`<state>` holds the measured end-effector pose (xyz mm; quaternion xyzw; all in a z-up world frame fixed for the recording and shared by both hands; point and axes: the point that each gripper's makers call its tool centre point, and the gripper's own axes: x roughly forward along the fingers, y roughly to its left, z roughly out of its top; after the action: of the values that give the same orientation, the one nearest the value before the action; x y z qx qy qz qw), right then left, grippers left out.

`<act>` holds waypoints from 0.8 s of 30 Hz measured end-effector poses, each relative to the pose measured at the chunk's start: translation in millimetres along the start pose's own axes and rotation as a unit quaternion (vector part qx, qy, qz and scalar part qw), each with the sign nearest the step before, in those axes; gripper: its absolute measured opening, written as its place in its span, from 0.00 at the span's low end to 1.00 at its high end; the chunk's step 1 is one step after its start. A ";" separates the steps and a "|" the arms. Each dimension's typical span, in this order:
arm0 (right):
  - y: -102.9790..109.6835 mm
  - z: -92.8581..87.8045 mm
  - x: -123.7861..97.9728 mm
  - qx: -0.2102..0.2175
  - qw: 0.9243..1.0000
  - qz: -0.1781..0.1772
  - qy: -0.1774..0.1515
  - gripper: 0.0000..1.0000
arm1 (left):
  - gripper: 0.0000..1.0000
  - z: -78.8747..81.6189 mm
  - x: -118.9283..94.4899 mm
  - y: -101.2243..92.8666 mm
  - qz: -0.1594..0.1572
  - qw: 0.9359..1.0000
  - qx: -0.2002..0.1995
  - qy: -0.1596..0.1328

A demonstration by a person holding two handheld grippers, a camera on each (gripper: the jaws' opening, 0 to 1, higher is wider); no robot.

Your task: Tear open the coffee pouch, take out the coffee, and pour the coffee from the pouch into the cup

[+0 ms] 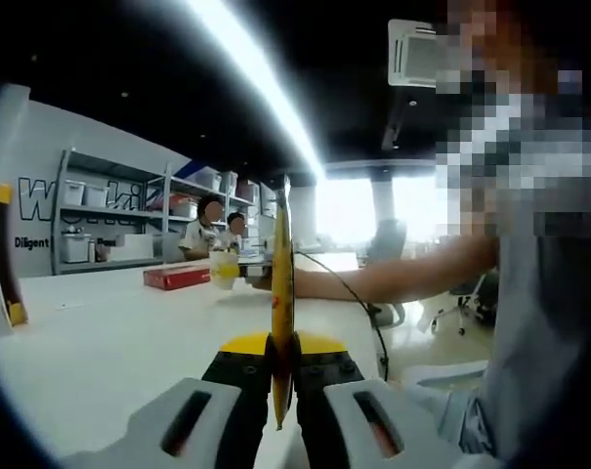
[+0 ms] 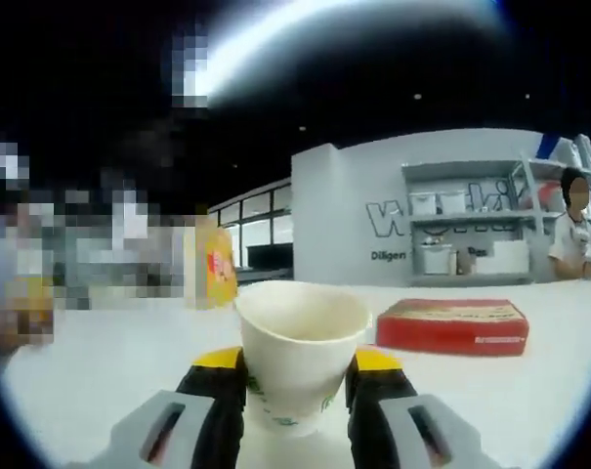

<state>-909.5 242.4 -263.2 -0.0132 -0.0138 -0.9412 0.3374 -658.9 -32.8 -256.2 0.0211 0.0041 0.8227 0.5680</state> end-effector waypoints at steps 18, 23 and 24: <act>191.2 3.8 -29.5 -0.029 0.989 0.146 0.019 0.40 | 0.11 3.2 -3.3 6.2 0.012 1.000 -0.010 -0.011; 238.7 0.2 -43.8 -0.055 0.983 0.172 0.033 0.40 | 0.11 2.1 -3.2 7.7 0.014 1.000 -0.013 -0.009; 246.3 -0.7 -45.2 -0.063 0.982 0.177 0.034 0.40 | 0.11 3.1 -3.7 7.9 0.015 1.000 -0.012 -0.012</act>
<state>-718.1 80.9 -261.3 -0.0043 0.0598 -0.8655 0.4972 -664.8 -39.1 -252.9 0.0240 -0.0133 0.8306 0.5561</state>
